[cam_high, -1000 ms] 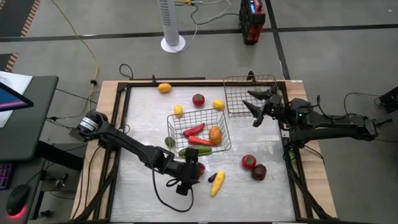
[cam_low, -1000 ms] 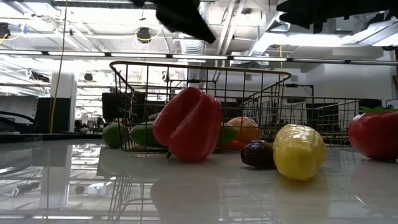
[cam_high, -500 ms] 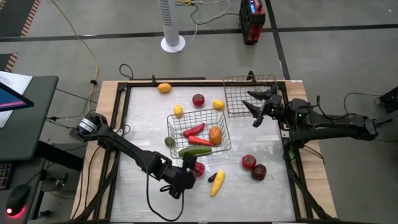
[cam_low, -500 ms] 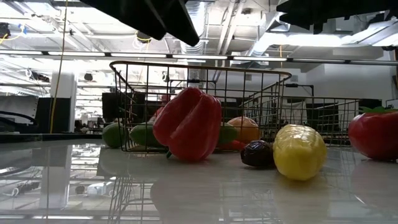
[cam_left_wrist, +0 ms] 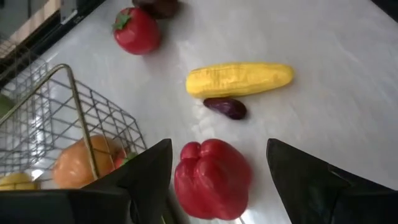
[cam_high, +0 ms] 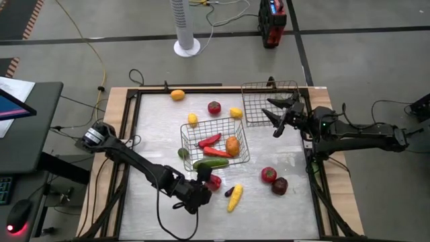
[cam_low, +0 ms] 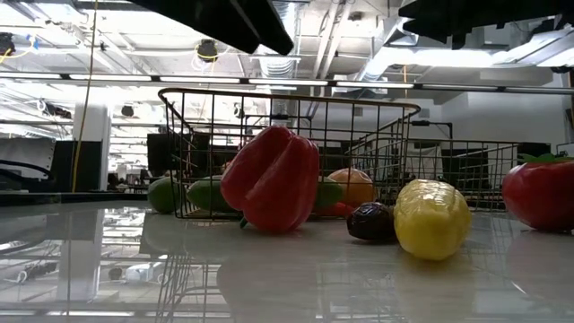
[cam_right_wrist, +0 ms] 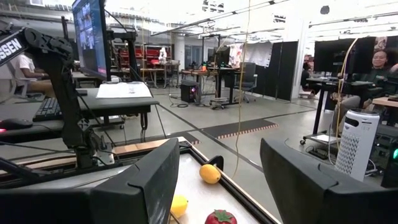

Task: Sort produce into baskets
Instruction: Put the red bell pepper into the left wire basket

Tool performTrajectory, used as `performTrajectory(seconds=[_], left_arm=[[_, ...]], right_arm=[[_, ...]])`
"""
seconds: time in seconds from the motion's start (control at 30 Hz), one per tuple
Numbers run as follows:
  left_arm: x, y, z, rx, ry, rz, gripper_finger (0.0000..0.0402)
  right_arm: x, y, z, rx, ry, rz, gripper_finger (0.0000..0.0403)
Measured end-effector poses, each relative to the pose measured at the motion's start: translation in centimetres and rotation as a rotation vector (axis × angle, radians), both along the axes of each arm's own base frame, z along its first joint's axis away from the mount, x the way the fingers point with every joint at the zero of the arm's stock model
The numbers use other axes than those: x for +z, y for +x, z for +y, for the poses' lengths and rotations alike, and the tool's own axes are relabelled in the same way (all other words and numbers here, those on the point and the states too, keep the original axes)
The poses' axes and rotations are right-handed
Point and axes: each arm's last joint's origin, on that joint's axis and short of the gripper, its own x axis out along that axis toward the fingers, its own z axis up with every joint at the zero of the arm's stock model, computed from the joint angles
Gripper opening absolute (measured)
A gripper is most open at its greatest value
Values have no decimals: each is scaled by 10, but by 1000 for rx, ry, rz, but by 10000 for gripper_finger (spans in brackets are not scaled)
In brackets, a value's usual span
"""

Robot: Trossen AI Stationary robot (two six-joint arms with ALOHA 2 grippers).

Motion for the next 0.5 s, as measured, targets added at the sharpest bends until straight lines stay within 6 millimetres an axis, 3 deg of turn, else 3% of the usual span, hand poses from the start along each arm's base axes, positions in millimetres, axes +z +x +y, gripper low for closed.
performTrajectory(seconds=[0.23,0.5], left_arm=[[0,12,18,-61,-175,53,248],[-7,32,34,-48,-186,-3,248]], right_arm=[[0,0,0,0,0,0,253],[0,0,0,1,5,3,253]])
